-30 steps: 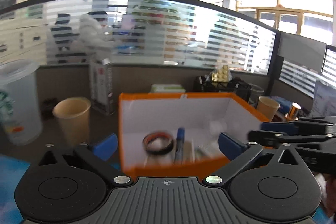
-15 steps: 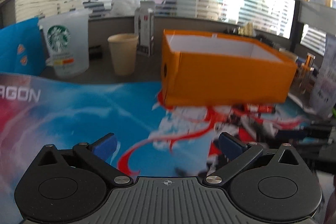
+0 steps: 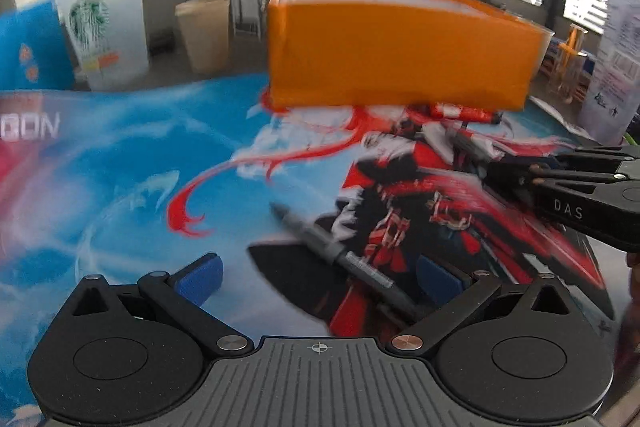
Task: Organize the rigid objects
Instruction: 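Grasp a thin black marker with the right gripper while the left grasps another black marker, then carry both markers over the orange box and open both grippers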
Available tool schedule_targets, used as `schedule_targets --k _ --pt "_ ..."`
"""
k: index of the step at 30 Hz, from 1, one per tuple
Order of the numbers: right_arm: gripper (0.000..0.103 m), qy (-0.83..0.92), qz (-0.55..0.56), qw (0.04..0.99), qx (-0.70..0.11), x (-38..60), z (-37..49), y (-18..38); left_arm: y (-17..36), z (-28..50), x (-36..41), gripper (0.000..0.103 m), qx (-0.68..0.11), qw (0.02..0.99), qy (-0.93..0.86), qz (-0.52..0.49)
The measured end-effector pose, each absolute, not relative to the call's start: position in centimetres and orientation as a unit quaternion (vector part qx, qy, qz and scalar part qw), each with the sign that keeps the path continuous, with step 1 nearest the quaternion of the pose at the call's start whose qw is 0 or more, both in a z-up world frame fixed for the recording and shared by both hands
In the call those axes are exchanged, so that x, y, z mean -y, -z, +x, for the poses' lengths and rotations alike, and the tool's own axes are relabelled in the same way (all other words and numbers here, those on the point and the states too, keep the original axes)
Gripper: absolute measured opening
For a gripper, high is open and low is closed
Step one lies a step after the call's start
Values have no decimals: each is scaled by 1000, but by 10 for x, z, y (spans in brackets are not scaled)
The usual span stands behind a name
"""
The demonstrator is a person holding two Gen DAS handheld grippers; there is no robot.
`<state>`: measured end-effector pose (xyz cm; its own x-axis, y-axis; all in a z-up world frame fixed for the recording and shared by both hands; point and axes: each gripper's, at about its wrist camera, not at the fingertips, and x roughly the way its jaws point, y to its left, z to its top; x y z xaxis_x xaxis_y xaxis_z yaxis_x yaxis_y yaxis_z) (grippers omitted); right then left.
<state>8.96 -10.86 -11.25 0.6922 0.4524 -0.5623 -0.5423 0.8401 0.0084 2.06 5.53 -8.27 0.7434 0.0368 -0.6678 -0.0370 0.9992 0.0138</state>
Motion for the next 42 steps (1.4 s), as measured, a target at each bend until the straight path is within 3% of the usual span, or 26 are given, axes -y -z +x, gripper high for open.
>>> schedule_targets --k 3,4,6,7,8,11,21,42 --pt "10 -272 -74 917 -283 112 88 113 91 18 -55 102 -320 947 14 9" --pt "10 -273 -72 916 -284 113 87 113 90 19 -57 97 -317 948 21 11" --pt "10 -273 -70 916 -285 116 87 112 87 17 -64 73 -309 951 24 14" --pt "10 -273 -68 916 -286 117 87 112 85 16 -68 47 -308 951 22 12" --pt "10 -273 -68 916 -286 117 87 112 82 16 -75 29 -308 951 20 13" --pt "10 -271 -75 917 -283 116 85 112 76 18 -89 10 -318 948 28 0" --pt "9 -265 -75 924 -266 111 79 108 71 16 -93 8 -316 947 57 -25" --pt "9 -241 -73 945 -210 119 75 73 13 39 -81 8 -222 970 101 -16"
